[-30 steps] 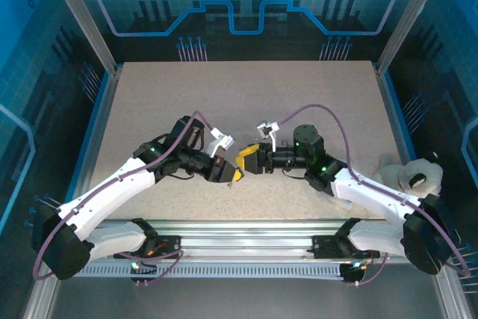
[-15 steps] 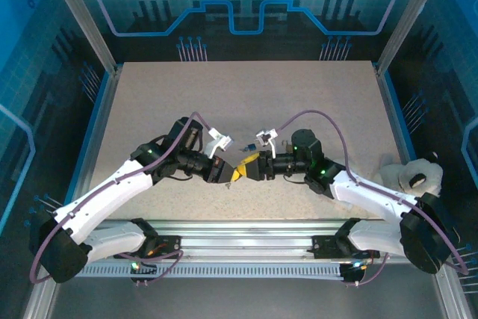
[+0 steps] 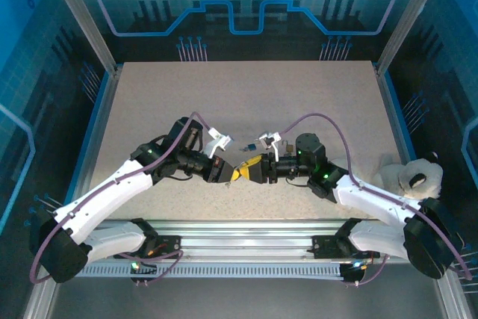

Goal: Lock with the key

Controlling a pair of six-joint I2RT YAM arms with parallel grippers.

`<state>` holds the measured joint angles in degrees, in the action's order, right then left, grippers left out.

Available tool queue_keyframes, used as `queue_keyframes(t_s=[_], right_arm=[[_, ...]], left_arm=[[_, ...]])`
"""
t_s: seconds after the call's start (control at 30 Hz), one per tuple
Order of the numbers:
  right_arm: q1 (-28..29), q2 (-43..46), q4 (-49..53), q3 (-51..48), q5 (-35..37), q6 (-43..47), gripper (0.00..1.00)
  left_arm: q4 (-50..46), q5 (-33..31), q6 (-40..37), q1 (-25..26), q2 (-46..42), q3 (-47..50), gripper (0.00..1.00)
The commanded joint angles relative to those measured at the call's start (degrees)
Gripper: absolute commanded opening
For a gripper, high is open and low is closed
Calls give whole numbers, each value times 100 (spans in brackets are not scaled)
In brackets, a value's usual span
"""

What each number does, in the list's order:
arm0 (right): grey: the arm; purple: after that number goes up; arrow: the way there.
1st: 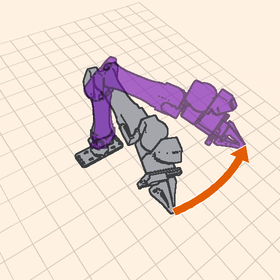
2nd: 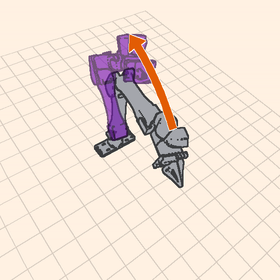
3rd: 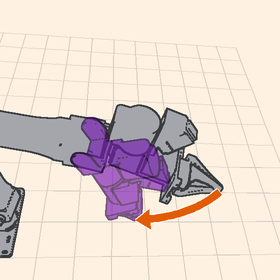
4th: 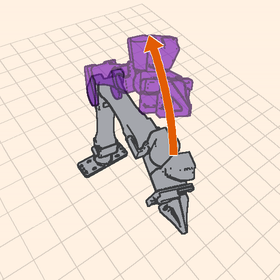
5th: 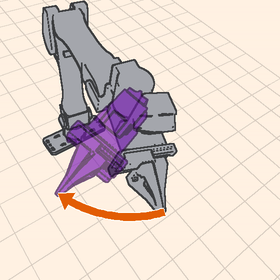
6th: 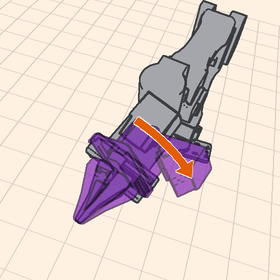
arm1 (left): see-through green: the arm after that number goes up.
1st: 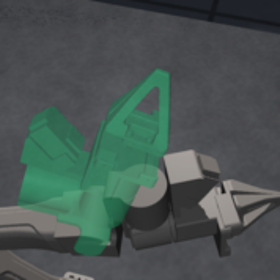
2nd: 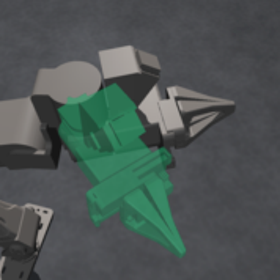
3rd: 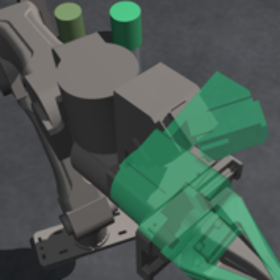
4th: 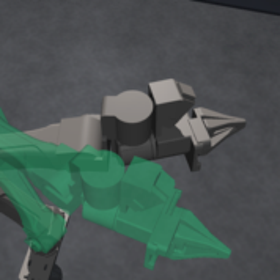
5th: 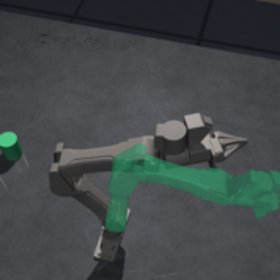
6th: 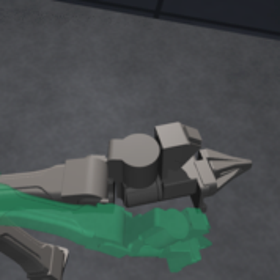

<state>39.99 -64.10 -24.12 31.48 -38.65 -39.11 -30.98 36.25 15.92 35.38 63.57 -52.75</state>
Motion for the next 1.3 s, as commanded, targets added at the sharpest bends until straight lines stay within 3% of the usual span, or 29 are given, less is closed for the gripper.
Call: queue_keyframes(t_s=[0.0, 0.73, 1.27], right_arm=[[74, 116, -194, -46, -56, 102, 35], [-122, 228, -597, -269, 312, 9, 26], [-305, 204, -1536, -520, 264, -557, 22]], left_arm=[[57, 11, -64, -3, -91, -78, 0], [614, 757, 359, -58, -145, 124, 0], [1147, 1247, 763, -153, -151, 262, 0]])
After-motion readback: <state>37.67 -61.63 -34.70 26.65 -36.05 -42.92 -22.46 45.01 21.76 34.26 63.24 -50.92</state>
